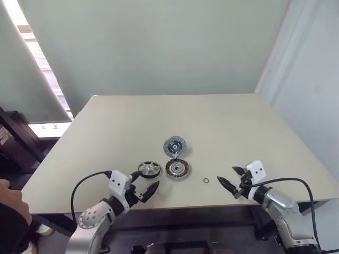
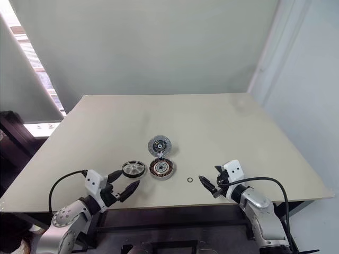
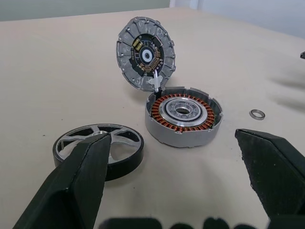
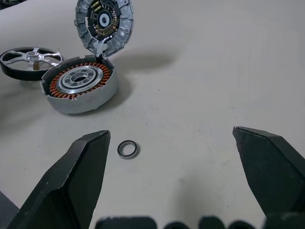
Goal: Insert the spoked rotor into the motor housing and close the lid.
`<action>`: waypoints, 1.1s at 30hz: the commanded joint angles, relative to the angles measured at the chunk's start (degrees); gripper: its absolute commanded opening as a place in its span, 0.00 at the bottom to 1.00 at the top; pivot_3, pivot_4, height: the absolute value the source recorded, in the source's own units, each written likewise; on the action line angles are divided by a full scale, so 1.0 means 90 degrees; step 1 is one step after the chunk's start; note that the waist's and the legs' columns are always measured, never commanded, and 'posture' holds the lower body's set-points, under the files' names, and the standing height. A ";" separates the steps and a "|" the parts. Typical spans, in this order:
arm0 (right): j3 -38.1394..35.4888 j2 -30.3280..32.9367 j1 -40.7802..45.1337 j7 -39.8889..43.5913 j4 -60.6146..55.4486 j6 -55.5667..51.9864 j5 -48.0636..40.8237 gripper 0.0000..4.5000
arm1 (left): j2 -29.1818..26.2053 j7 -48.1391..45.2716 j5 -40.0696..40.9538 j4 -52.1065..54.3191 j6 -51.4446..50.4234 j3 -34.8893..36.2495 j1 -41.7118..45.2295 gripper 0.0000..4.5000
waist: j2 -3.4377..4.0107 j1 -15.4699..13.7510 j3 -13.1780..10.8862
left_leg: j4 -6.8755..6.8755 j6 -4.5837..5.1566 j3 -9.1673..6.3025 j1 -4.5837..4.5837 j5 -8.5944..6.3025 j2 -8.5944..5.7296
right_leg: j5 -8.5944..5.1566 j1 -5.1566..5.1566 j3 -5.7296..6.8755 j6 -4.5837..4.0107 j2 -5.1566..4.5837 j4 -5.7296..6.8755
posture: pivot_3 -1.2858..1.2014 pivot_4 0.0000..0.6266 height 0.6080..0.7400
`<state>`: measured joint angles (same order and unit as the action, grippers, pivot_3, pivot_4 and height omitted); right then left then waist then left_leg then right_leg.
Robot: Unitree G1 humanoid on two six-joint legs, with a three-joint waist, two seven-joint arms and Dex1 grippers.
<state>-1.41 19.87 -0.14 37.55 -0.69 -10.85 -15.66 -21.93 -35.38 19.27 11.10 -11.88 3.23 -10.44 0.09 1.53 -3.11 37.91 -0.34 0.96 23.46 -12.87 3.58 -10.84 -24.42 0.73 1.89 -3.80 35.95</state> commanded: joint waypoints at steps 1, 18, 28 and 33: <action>-0.0055 0.0023 0.0191 0.0006 -0.0142 0.0127 -0.0050 1.00 | -0.0009 0.0026 0.0130 0.0334 0.0002 0.0111 0.0055 0.99 | 0.0000 0.0000 0.0000 | 0.0000 0.0000 0.0000 0.0000 0.0000 0.0000 | 0.0000 0.0000 0.0000 0.0000 0.0000 0.0000 | 0.52 0.00 1.00; -0.0014 -0.0040 0.0159 -0.0236 -0.0335 -0.0114 0.0004 1.00 | 0.0035 -0.0071 0.0135 0.0329 -0.0073 -0.0059 0.0173 0.99 | 0.0000 0.0000 0.0000 | 0.0001 0.0000 0.0000 0.0000 0.0000 0.0000 | 0.0000 0.0000 0.0000 0.0000 0.0000 0.0000 | 0.52 0.00 1.00; 0.0648 -0.0135 0.0242 -0.0573 -0.0591 -0.0706 0.0363 1.00 | 0.0063 -0.0218 0.0003 0.0033 0.0014 -0.0304 0.0471 0.99 | -0.0001 0.0004 0.0002 | 0.0003 0.0001 0.0002 0.0000 0.0000 0.0000 | 0.0000 0.0001 0.0000 0.0000 0.0000 0.0000 | 0.52 0.00 1.00; 0.0934 -0.0173 0.0543 -0.0692 -0.0267 -0.1064 0.0588 1.00 | -0.0008 -0.0336 -0.0108 0.0008 -0.0008 -0.0417 0.0476 0.99 | 0.0000 0.0006 0.0002 | 0.0002 0.0000 0.0001 0.0000 0.0000 0.0000 | 0.0000 0.0000 0.0000 0.0000 0.0000 0.0001 | 0.52 0.00 1.00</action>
<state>6.93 18.69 3.06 31.94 -3.02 -19.78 -10.89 -21.55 -37.84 18.73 10.34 -12.82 0.05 -6.94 0.09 1.58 -3.09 37.93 -0.34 0.97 23.46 -12.87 3.58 -10.84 -24.43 0.72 1.89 -3.80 35.95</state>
